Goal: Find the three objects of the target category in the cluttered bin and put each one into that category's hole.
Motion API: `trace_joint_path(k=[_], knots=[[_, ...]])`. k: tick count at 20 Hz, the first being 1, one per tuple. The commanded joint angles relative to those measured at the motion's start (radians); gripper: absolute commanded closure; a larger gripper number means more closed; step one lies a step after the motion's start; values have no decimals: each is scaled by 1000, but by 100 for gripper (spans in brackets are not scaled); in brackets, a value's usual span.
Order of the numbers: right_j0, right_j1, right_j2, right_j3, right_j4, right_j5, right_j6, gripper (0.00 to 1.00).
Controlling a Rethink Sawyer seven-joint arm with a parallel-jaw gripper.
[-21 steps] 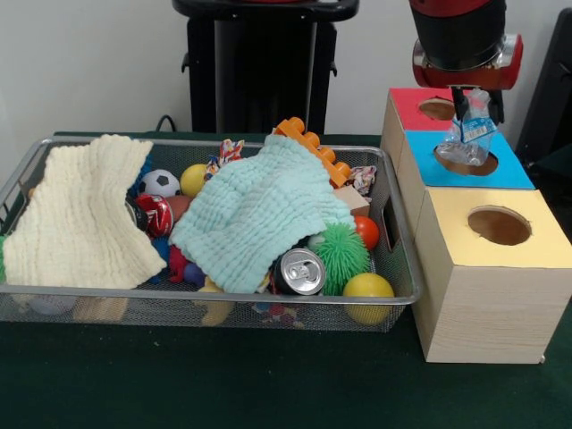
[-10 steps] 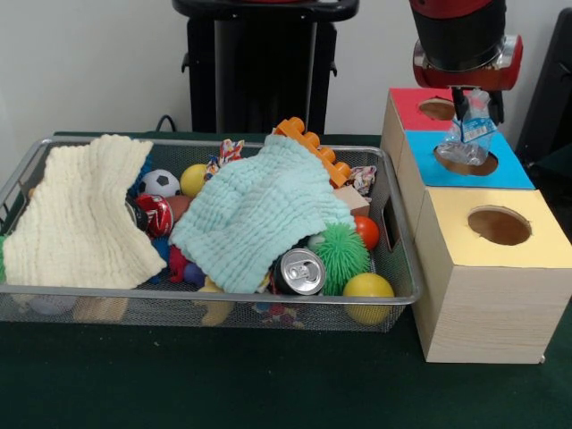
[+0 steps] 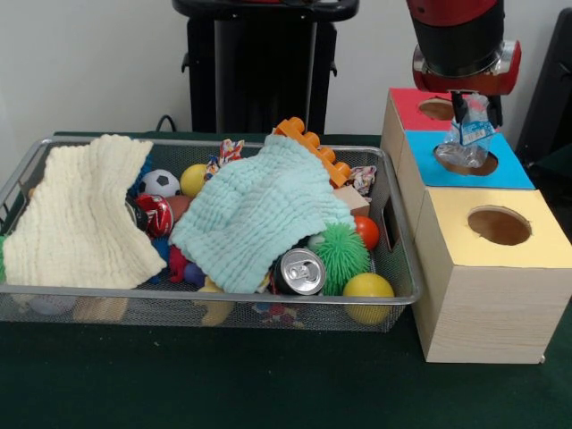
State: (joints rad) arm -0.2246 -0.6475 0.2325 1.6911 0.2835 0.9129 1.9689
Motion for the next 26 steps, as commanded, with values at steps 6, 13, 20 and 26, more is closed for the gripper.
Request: trace_joint_path(k=[6,13,20,26], knots=[[4,40,65,19,45,8,98,100],[12,53,70,5,60,-1,105,100],[22,70,58,0,54,-17,103,100],[26,85,48,10,42,-44,96,100]])
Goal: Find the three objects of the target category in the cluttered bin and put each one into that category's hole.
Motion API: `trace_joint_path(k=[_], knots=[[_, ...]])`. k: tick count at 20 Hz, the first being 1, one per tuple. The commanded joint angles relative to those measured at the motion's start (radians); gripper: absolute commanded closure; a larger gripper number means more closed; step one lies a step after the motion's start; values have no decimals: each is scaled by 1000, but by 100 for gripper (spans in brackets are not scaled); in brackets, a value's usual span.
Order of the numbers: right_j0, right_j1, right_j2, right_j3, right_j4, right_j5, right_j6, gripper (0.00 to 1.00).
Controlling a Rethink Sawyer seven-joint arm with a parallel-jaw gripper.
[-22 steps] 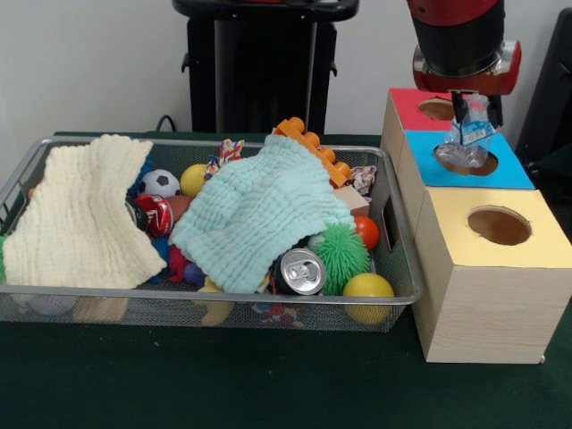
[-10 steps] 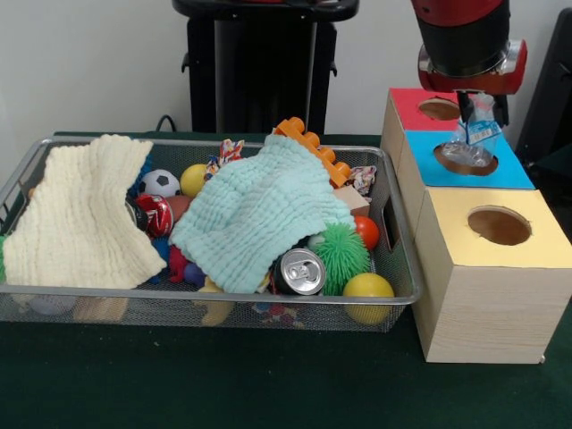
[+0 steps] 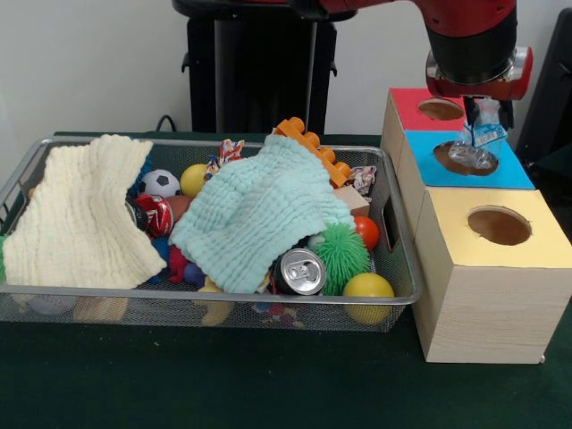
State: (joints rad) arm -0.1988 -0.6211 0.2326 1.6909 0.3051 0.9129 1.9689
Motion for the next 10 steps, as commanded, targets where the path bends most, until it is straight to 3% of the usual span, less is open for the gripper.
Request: trace_joint_path(k=[1,10], knots=[[2,62,47,7,18,-45,95,100],[1,62,43,18,8,-48,88,100]])
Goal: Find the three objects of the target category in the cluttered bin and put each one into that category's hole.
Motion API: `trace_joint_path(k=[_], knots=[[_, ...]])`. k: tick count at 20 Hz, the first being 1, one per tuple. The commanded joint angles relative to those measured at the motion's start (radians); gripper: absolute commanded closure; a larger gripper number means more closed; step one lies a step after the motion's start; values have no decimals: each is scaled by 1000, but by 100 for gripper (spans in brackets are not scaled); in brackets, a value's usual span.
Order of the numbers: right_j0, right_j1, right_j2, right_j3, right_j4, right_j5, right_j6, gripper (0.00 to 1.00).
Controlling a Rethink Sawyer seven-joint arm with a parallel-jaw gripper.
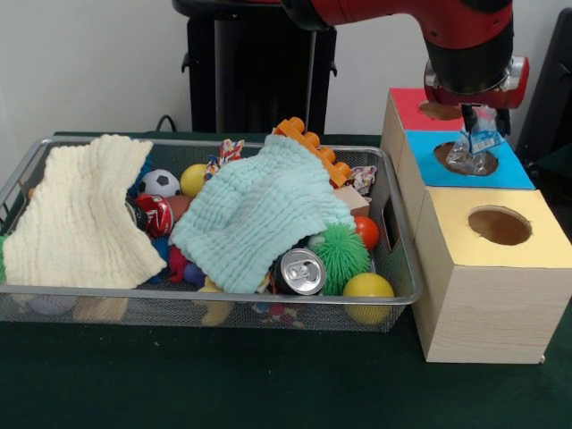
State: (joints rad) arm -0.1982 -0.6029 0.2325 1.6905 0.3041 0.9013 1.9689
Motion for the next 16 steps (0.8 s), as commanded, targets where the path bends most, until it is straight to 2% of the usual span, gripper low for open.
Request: trace_joint_path(k=[1,6,7,11,12,16], knots=[[0,44,43,15,9,-33,88,100],[4,40,35,12,11,-21,106,100],[8,37,29,13,11,-29,115,0],[8,38,31,16,16,-22,119,0],[-11,50,62,17,23,-8,74,0],[-11,46,57,17,20,-1,79,0]])
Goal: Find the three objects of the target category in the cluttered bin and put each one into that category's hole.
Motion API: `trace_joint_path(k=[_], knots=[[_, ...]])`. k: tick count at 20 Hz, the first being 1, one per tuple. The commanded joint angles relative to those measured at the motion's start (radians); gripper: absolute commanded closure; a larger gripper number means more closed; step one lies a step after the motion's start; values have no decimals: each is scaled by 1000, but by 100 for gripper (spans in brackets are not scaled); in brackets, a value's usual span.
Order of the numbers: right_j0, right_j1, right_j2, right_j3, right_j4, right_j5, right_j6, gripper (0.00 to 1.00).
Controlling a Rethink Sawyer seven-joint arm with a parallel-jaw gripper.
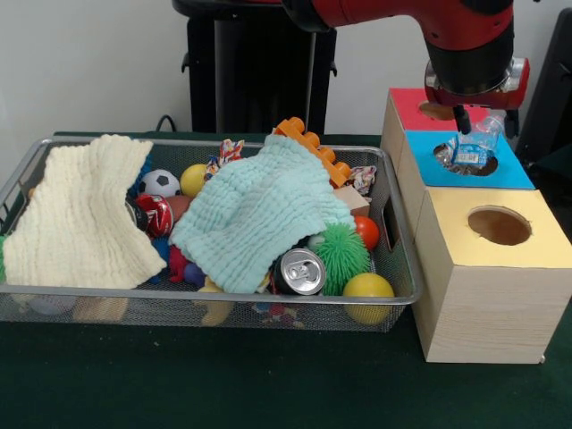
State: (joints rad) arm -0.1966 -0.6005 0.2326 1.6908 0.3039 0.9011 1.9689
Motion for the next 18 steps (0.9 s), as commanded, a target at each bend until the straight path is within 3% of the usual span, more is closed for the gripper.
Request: trace_joint_path(k=[1,8,18], knots=[[-12,41,57,19,22,-1,81,0],[-14,30,61,20,24,12,77,0],[-24,-110,69,47,52,181,102,0]])
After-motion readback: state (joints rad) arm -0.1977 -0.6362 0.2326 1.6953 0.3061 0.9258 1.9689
